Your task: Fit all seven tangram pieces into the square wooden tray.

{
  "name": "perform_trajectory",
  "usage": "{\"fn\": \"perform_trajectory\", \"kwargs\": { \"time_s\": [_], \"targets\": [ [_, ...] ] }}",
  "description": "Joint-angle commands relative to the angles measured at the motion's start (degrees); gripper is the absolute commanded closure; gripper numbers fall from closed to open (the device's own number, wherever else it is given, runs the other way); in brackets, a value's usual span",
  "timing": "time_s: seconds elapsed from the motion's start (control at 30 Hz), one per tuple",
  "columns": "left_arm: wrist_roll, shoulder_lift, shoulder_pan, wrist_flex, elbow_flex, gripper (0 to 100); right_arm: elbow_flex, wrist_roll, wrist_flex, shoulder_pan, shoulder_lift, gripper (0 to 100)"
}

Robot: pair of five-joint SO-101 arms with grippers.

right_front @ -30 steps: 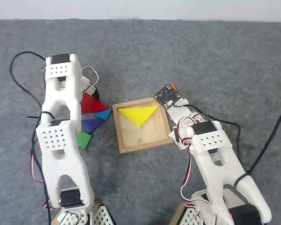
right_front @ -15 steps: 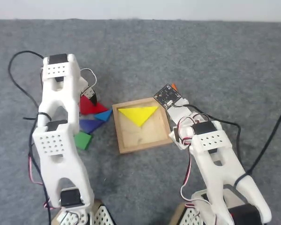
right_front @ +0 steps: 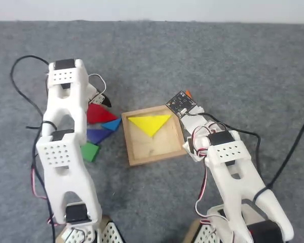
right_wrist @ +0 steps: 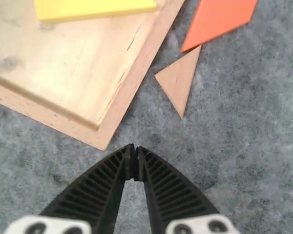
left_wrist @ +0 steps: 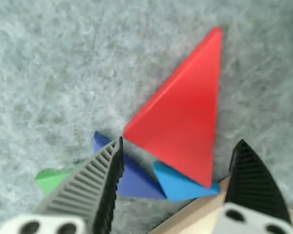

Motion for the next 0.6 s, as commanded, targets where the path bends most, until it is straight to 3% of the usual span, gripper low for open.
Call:
{"fn": "perform_trajectory", "kwargs": {
  "time_s": [0.0,0.37,0.57],
  "targets": [
    [3.3,1.4,0.4,-1.4,-0.2,67,-0.2,-0.1,-1.0,0.7,-2.8,98.9],
    [6.9,5.9,0.4,1.1,-0.3,67,-0.2,0.0,-1.0,0.8,-2.8,98.9],
    [7.6,6.1,0.4,0.5,-0.3,73,-0.2,0.0,-1.0,0.8,-2.8,98.9]
  ]
}}
